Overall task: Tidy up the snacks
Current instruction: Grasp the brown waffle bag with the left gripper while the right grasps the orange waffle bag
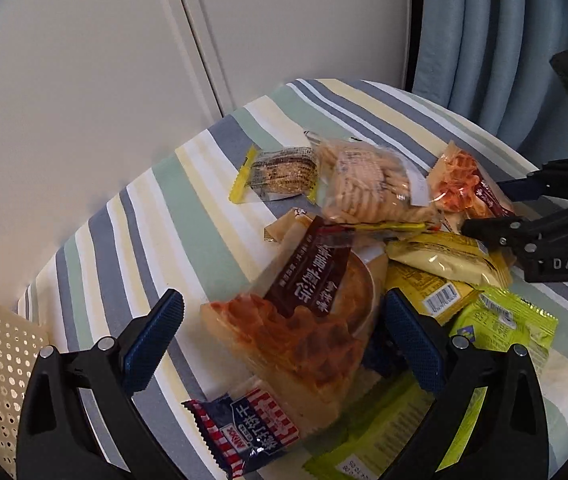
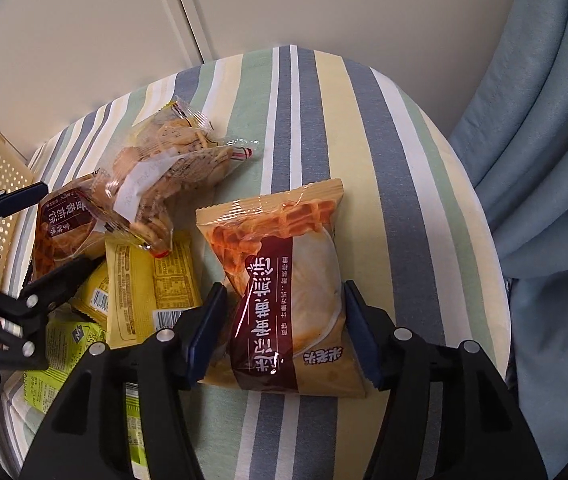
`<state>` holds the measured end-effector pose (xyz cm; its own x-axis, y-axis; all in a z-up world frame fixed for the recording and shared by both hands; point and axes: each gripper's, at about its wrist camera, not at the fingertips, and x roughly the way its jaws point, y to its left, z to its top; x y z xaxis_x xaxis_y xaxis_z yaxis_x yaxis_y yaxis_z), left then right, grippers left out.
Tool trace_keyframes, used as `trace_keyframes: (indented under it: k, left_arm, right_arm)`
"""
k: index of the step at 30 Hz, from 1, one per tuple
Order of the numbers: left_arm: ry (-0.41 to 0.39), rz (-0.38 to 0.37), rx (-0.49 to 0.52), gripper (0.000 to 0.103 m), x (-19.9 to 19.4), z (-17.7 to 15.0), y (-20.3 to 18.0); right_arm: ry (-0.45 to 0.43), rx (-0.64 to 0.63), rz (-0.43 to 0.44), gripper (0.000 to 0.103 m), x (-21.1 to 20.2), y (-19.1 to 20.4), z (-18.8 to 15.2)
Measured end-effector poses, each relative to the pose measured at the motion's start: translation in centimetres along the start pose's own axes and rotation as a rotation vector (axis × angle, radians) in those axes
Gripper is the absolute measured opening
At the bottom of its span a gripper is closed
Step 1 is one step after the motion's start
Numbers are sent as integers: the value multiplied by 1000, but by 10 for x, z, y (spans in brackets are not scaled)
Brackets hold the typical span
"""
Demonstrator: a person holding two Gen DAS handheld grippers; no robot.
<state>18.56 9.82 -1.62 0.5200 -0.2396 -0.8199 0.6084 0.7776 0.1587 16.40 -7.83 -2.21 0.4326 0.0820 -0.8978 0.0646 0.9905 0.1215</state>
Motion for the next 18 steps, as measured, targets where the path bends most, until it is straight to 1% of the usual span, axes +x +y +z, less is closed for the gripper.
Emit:
trace_keyframes:
  k: [3, 5, 6, 10, 12, 14, 16, 18]
  left_arm:
    - [6, 1, -10, 101, 8, 3, 0]
    - [11, 24, -20, 101, 11, 3, 1]
    - [14, 34, -32, 101, 12, 2, 5]
    - [11, 17, -119, 101, 11, -6, 25]
    - [10, 19, -170, 96, 10, -11, 38]
    - [17, 5, -212, 80, 10, -15, 50]
    - [22, -1, -248, 77, 11, -19, 61]
    - [18, -6, -261, 76, 10, -21, 69]
  right_arm:
    - [-3, 6, 13, 61, 0, -1, 0]
    - [-5, 13, 22, 61, 0, -2, 0]
    - [-6, 15, 26, 61, 0, -3, 0]
    - [-9, 20, 37, 61, -1, -5, -1]
    - [-10, 20, 41, 62, -1, -6, 0]
    - [-11, 22, 46, 63, -1, -7, -1]
    - [-12, 24, 51, 63, -2, -8, -1]
    - [-12, 26, 53, 63, -2, -9, -1]
